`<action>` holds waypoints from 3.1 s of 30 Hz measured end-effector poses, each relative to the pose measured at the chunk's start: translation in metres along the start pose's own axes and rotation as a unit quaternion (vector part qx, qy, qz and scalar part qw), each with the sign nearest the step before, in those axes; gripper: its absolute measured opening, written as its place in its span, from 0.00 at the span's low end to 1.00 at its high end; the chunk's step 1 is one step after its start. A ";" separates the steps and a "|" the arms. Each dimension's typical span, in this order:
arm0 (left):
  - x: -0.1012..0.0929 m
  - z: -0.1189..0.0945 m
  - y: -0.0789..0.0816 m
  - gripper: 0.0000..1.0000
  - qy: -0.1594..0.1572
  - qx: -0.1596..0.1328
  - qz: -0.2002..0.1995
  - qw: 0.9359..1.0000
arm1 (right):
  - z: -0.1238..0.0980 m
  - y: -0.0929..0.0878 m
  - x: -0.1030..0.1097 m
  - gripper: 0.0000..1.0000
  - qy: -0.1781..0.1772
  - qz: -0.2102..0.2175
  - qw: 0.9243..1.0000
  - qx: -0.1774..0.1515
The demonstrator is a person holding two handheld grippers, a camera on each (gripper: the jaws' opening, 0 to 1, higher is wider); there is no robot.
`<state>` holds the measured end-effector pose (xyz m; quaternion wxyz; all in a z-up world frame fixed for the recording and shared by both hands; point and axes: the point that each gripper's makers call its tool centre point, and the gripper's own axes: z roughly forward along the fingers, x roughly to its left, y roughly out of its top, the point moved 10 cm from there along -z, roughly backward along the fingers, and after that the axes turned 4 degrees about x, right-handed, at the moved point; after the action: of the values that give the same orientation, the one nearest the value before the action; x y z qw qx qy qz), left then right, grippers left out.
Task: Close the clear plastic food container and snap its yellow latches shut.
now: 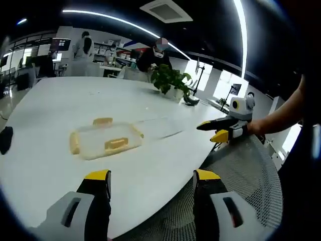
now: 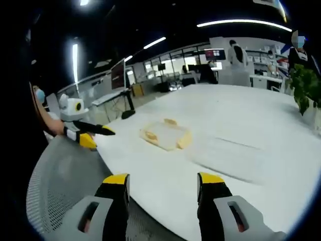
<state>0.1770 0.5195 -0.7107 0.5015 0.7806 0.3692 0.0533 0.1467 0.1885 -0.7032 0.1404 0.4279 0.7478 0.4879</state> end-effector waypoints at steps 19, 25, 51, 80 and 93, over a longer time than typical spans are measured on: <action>0.002 0.000 0.000 0.69 0.013 0.003 -0.006 1.000 | 0.001 0.003 -0.001 0.73 0.006 0.022 1.000 -0.020; 0.002 0.001 0.001 0.70 0.011 0.002 -0.007 1.000 | 0.002 0.003 -0.002 0.74 0.011 0.027 0.999 -0.023; 0.003 -0.001 0.004 0.65 0.003 0.007 0.006 1.000 | -0.001 0.012 -0.001 0.58 0.008 0.024 0.999 -0.045; 0.026 0.005 0.041 0.62 -0.015 -0.003 0.061 0.998 | 0.014 0.059 0.002 0.57 0.033 -0.007 0.997 -0.072; 0.041 0.006 0.045 0.61 -0.003 -0.003 0.050 0.999 | 0.046 0.080 0.003 0.56 0.052 -0.033 0.996 -0.070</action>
<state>0.2331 0.5311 -0.6882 0.5014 0.7970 0.3277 0.0766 0.2138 0.2312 -0.6566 0.1469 0.3657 0.7319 0.5559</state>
